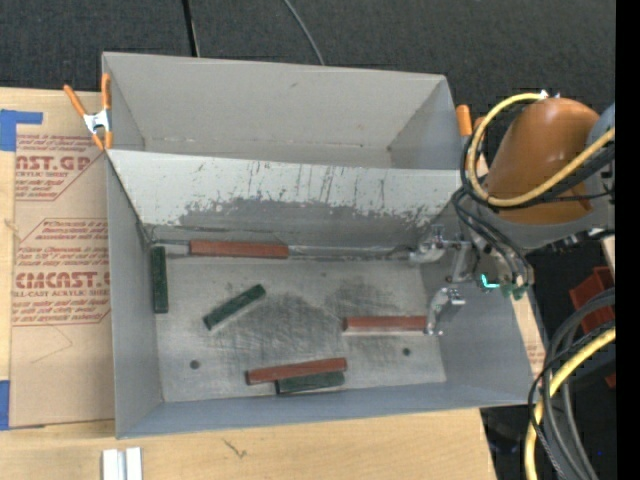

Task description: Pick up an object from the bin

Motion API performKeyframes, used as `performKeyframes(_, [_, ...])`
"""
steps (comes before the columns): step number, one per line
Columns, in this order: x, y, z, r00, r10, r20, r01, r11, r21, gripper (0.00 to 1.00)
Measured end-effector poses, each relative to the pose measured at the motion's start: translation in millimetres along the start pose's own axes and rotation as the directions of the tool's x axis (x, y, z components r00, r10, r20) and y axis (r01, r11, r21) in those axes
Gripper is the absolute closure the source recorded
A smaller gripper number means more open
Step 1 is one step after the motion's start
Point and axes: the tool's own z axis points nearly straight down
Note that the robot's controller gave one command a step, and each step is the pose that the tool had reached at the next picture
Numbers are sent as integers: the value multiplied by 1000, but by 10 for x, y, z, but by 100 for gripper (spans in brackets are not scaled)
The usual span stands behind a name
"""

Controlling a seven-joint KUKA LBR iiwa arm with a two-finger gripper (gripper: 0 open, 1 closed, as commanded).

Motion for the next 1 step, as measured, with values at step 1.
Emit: performKeyframes(1, [-18,3,-39,1000,-1,7,1,1000,1,0])
